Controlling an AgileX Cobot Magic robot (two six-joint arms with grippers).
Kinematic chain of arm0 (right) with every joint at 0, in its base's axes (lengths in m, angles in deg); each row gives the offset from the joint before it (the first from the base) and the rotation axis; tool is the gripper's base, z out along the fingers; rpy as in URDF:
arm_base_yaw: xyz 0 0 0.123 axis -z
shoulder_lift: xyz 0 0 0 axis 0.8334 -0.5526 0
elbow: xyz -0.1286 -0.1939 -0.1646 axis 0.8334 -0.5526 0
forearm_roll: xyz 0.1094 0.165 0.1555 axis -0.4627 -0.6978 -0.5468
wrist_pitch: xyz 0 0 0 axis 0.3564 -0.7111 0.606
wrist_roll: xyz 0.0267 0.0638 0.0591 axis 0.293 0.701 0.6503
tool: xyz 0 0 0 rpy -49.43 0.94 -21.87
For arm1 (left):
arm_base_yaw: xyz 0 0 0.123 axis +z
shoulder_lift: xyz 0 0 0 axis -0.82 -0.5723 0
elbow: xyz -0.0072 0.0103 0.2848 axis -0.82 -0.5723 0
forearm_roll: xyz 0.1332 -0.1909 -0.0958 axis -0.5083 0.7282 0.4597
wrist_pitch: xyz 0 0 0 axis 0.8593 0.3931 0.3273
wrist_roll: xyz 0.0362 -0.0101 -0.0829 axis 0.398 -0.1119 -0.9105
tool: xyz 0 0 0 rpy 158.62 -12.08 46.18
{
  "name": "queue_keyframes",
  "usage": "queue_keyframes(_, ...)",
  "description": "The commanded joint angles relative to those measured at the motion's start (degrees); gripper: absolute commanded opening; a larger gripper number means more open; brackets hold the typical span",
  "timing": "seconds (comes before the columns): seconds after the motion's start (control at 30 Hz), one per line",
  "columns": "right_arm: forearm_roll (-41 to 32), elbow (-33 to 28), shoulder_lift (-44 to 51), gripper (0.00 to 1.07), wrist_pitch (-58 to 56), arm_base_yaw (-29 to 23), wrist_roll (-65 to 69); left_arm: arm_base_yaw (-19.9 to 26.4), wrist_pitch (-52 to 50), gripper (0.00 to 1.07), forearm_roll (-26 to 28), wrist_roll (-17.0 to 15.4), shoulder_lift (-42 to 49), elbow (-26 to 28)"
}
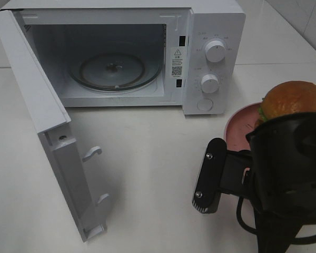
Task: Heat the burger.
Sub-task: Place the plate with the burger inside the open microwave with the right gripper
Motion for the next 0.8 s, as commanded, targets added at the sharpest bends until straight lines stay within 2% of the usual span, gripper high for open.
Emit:
queue_keyframes(0.03,4.87,0.00,0.46,0.00,-2.06,-1.20,-1.83,-0.11,-0.11,1.00,0.23,-0.17,0.06,-0.17)
queue_keyframes(0.17,6.88,0.00,0.46,0.00,-0.23,-2.29,-4.98,-0.11,-0.11,1.00,0.23,-0.17,0.06,-0.17)
queue_keyframes(0.63,6.99,0.00,0.46,0.00,7.10,-2.29,-14.78,-0.11,-0.11,1.00,0.23,-0.17,0.06,-0.17)
queue_keyframes(0.8,10.26,0.00,0.46,0.00,10.54,-2.29,-19.54,-0.11,-0.11,1.00,0.23,-0.17,0.06,-0.17)
